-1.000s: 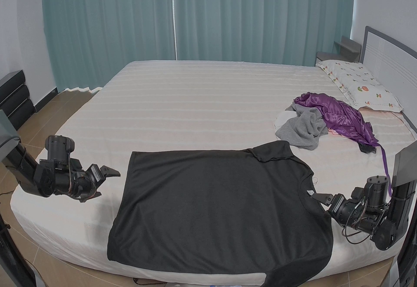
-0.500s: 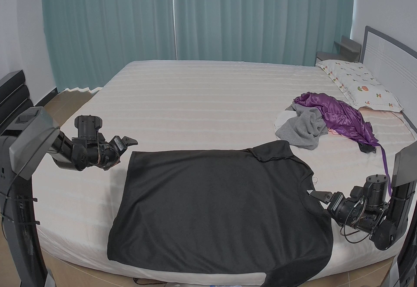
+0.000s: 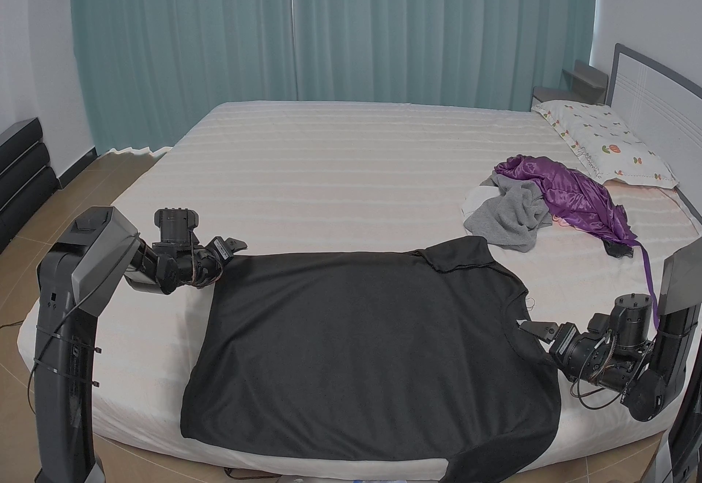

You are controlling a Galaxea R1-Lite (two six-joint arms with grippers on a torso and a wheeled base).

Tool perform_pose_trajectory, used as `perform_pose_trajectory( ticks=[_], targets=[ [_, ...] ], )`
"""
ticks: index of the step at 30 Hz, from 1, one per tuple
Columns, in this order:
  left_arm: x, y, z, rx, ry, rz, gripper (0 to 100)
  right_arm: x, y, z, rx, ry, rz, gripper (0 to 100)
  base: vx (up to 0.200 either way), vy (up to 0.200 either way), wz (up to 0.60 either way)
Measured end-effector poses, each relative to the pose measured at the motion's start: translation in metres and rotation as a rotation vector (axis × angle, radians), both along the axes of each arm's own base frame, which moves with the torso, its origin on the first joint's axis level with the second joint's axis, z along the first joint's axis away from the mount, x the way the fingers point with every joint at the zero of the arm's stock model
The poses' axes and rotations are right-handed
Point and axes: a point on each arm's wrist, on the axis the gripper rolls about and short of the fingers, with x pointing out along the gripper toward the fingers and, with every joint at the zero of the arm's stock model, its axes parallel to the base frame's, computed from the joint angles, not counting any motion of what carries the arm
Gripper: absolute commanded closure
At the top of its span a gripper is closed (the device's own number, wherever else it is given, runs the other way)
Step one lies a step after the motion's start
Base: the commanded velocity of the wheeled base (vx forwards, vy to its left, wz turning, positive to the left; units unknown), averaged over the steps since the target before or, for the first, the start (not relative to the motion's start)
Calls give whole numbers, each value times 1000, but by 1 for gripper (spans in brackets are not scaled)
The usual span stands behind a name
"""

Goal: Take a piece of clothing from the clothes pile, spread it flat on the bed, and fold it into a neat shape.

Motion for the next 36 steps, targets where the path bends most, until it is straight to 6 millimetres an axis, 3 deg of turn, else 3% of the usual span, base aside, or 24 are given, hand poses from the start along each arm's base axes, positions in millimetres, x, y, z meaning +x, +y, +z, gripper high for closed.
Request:
perform_pose_trajectory(
  ticks=[8,17,25,36],
  targets=[
    [9,-2,-7,29,-19,42,100,5,1,1,4,-21,0,0,0,0,0],
    [22,0,5,73,-81,121,100,24,16,5,38,-82,35,0,0,0,0],
    [27,2,12,86,-110,148,100,69,33,6,74,-177,42,0,0,0,0],
    [30,0,12,90,-120,151,100,154,62,-1,55,-114,31,0,0,0,0]
  ],
)
